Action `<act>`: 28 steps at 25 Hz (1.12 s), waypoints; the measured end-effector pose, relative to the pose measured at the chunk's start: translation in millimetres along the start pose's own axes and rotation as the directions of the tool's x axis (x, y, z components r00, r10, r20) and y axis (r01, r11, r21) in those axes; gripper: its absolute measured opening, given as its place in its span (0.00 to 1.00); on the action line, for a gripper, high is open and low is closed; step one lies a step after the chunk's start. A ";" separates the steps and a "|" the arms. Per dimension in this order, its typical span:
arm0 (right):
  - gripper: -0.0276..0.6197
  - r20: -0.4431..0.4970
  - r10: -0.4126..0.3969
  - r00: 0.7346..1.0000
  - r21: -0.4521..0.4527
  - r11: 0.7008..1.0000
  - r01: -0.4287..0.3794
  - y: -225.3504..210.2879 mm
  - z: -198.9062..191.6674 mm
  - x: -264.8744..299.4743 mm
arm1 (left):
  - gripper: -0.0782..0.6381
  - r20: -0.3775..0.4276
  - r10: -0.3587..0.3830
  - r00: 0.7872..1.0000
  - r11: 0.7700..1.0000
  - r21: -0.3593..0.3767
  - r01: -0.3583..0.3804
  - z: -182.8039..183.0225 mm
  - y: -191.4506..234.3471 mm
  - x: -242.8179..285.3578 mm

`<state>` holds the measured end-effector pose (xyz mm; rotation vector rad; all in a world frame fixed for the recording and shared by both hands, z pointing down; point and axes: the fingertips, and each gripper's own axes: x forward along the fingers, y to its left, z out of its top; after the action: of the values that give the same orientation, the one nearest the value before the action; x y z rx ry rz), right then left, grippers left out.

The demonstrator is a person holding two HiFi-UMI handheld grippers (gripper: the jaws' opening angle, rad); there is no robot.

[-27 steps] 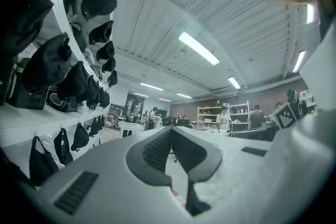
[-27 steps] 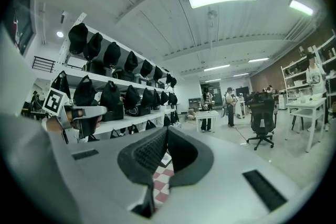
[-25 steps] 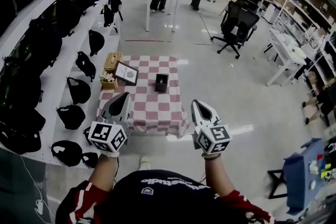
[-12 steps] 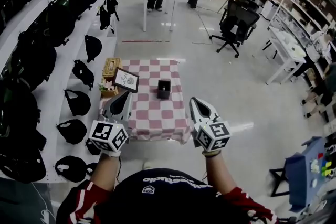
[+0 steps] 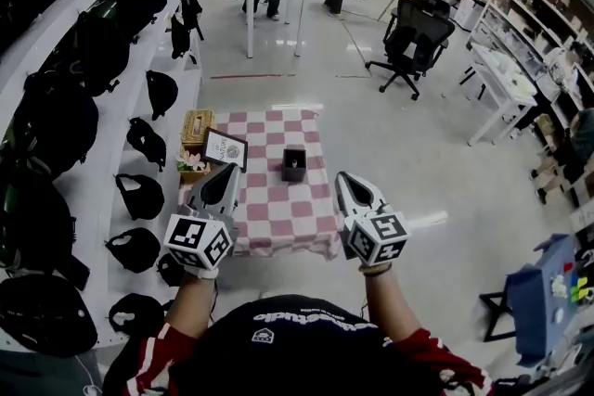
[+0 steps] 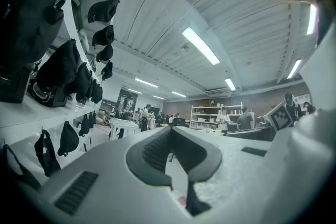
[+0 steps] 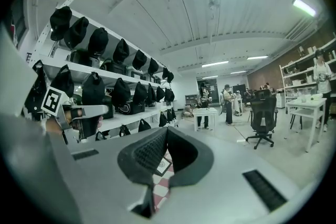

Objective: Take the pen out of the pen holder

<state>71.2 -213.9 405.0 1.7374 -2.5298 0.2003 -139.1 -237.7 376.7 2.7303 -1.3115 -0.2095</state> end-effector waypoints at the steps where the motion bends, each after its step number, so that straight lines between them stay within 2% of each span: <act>1: 0.05 0.002 0.000 1.000 -0.003 1.000 0.000 2.1 0.5 2.4 | 0.12 -0.001 -0.005 1.000 1.000 -0.002 0.005 -0.6 2.4 0.4; 14: 0.05 0.016 -0.003 1.000 -0.018 1.000 0.004 6.5 6.3 20.6 | 0.12 0.007 -0.006 1.000 1.000 -0.027 0.006 -7.8 19.1 8.3; 25: 0.05 0.047 0.024 0.999 -0.040 0.999 -0.022 -1.4 12.3 33.4 | 0.12 0.010 0.006 1.000 1.000 -0.009 -0.006 -4.3 20.5 21.3; 28: 0.10 0.050 0.037 0.998 -0.042 0.998 -0.035 1.7 12.1 34.7 | 0.12 0.004 0.002 1.000 1.000 -0.008 -0.002 -6.2 19.3 20.4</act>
<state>57.4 -247.1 397.3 1.7046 -2.5824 0.1061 -140.2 -265.4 384.2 2.7236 -1.3119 -0.2196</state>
